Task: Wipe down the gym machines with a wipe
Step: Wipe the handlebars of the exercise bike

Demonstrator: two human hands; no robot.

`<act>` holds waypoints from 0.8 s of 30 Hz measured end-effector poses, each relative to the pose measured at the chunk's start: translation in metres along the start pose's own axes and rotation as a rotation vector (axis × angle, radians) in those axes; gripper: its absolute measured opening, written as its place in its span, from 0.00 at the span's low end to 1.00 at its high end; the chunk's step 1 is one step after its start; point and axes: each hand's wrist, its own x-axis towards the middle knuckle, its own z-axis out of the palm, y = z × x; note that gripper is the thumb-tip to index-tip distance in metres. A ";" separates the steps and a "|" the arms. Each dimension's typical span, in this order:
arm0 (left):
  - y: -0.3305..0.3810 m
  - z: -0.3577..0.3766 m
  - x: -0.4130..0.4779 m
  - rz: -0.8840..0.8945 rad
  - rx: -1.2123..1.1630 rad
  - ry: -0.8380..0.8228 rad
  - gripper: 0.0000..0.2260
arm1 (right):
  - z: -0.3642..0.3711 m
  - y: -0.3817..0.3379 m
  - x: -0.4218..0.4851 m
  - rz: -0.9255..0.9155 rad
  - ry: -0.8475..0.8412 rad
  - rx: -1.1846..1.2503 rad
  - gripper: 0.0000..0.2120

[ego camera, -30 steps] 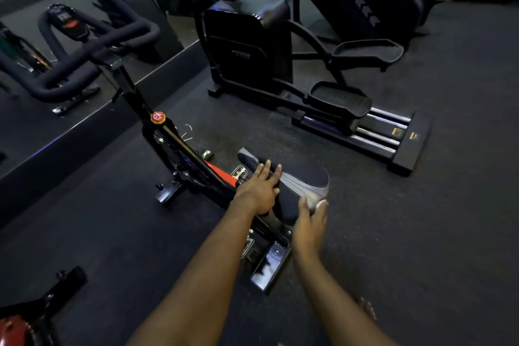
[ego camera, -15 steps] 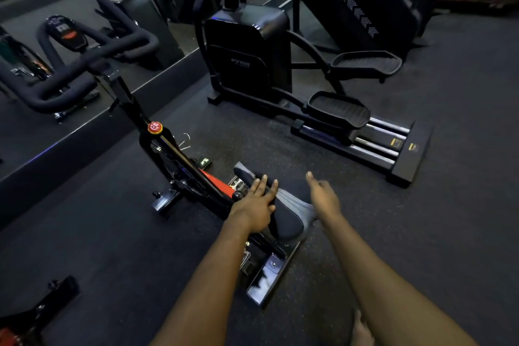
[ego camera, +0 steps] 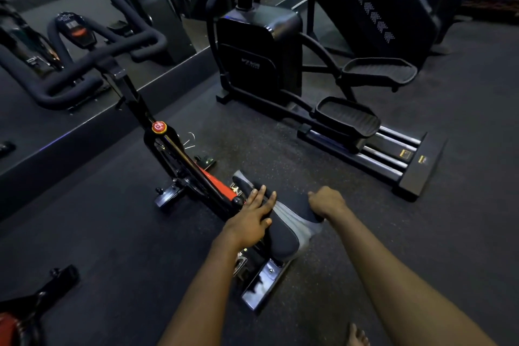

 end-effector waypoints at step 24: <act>0.013 0.016 -0.021 -0.222 -0.504 0.743 0.19 | 0.029 -0.106 0.014 -0.487 -0.337 0.410 0.08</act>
